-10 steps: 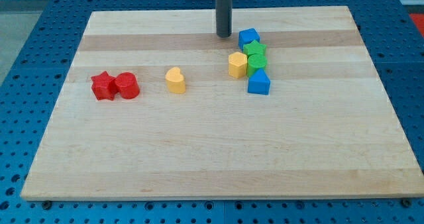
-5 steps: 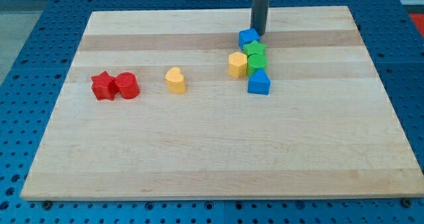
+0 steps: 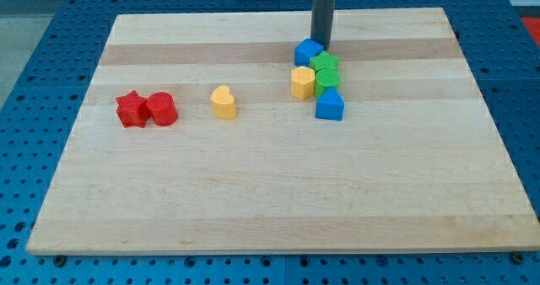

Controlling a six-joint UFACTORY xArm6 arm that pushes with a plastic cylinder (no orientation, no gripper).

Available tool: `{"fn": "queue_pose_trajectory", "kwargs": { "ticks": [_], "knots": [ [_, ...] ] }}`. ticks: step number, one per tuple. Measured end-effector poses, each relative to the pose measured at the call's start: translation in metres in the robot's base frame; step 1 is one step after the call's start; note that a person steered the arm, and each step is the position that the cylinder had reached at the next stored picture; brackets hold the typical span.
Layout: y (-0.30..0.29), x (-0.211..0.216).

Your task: Move the blue cube closer to the yellow hexagon

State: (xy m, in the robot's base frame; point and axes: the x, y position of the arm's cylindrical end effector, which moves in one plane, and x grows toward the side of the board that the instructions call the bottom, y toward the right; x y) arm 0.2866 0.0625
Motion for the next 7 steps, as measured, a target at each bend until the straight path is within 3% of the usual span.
{"fn": "queue_pose_trajectory", "kwargs": {
  "ticks": [7],
  "knots": [
    [-0.007,0.015]
  ]
}}
